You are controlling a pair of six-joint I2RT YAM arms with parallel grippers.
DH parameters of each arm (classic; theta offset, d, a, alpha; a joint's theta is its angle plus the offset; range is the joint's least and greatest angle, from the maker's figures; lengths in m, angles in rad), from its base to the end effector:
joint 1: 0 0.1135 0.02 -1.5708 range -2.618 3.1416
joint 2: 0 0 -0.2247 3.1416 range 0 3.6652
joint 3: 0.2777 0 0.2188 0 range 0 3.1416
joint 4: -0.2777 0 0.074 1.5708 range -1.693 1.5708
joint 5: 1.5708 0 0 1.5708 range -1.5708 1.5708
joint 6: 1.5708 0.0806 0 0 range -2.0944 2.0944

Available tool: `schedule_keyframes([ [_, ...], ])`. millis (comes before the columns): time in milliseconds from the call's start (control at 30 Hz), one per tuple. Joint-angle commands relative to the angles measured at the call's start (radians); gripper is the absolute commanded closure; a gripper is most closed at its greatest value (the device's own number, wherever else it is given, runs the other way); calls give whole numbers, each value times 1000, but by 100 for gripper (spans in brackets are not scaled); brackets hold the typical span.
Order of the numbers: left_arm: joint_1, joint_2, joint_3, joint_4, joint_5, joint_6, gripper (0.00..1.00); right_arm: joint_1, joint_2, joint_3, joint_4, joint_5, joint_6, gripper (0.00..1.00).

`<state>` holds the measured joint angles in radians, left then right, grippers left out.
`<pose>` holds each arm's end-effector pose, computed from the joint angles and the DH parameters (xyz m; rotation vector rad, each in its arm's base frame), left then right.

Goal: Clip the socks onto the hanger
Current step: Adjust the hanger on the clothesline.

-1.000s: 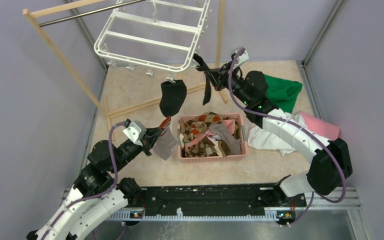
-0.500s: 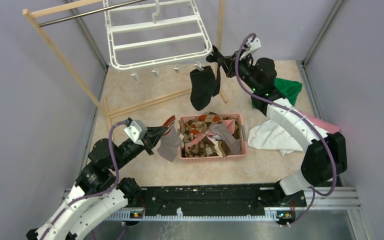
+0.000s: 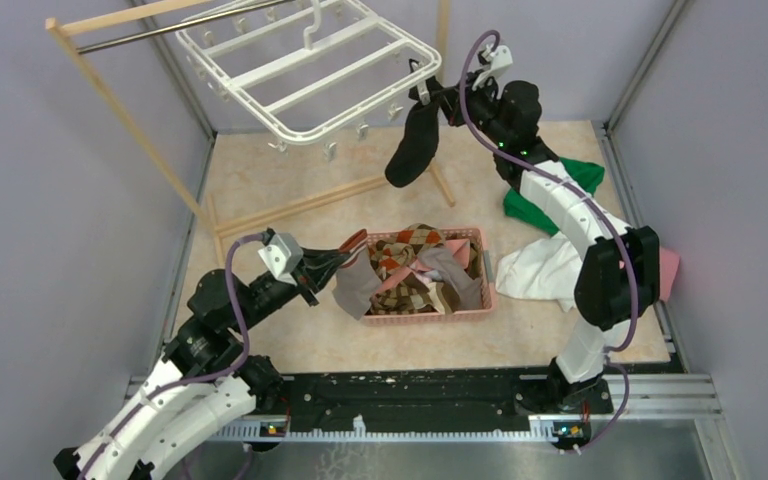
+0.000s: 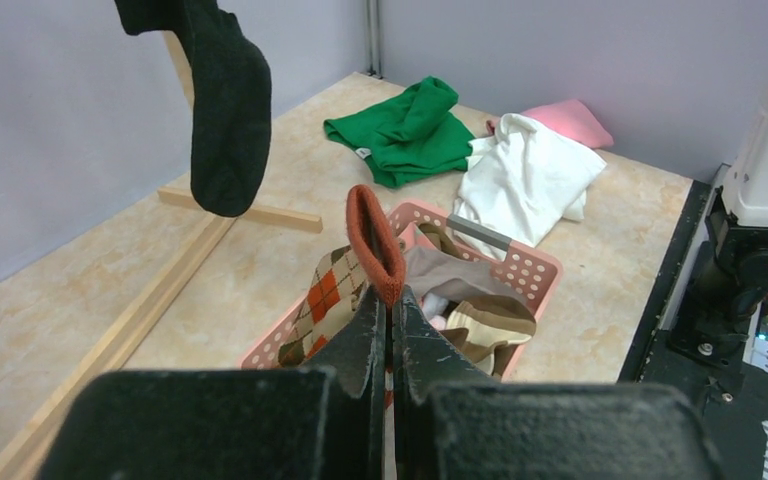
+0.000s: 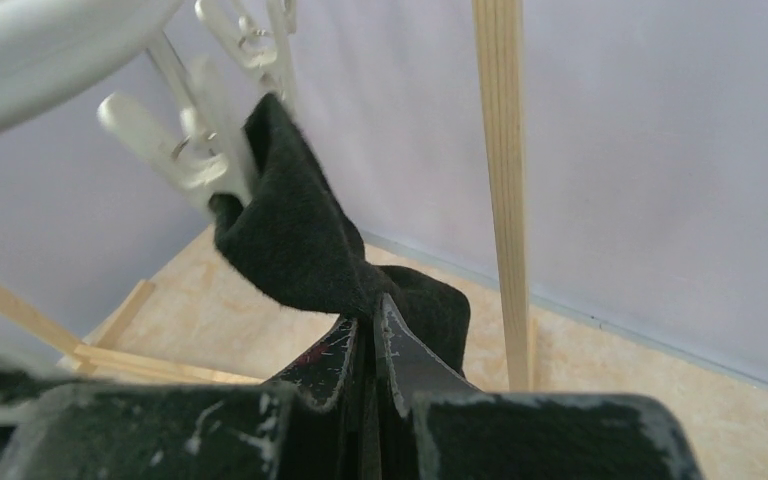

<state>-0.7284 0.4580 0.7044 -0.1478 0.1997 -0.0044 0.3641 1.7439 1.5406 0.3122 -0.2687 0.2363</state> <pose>0.1089 -0.1185 0.3374 0.6905 1.3521 -0.7379 0.3920 0.1723 0.3676 -0.3185 1.4688 0.6820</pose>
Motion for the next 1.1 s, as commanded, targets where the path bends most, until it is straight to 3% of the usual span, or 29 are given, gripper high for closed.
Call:
schedule_keyframes([
  [0, -5, 10, -13, 105, 36, -34, 100, -13, 6, 51, 31, -49, -8, 100],
  [133, -5, 22, -24, 129, 48, -40, 100, -27, 14, 51, 46, -89, -14, 100],
  [333, -5, 34, -22, 140, 60, -44, 100, -50, 0, 33, 83, -149, -8, 83],
  [800, -5, 57, -28, 199, 78, -49, 100, -103, -129, -66, 110, -286, -17, 66],
  [933, -4, 57, -33, 206, 75, -43, 100, -114, -216, -110, 98, -432, -93, 64],
  [1067, -5, 60, -36, 206, 68, -31, 100, -111, -324, -201, 146, -680, -110, 63],
])
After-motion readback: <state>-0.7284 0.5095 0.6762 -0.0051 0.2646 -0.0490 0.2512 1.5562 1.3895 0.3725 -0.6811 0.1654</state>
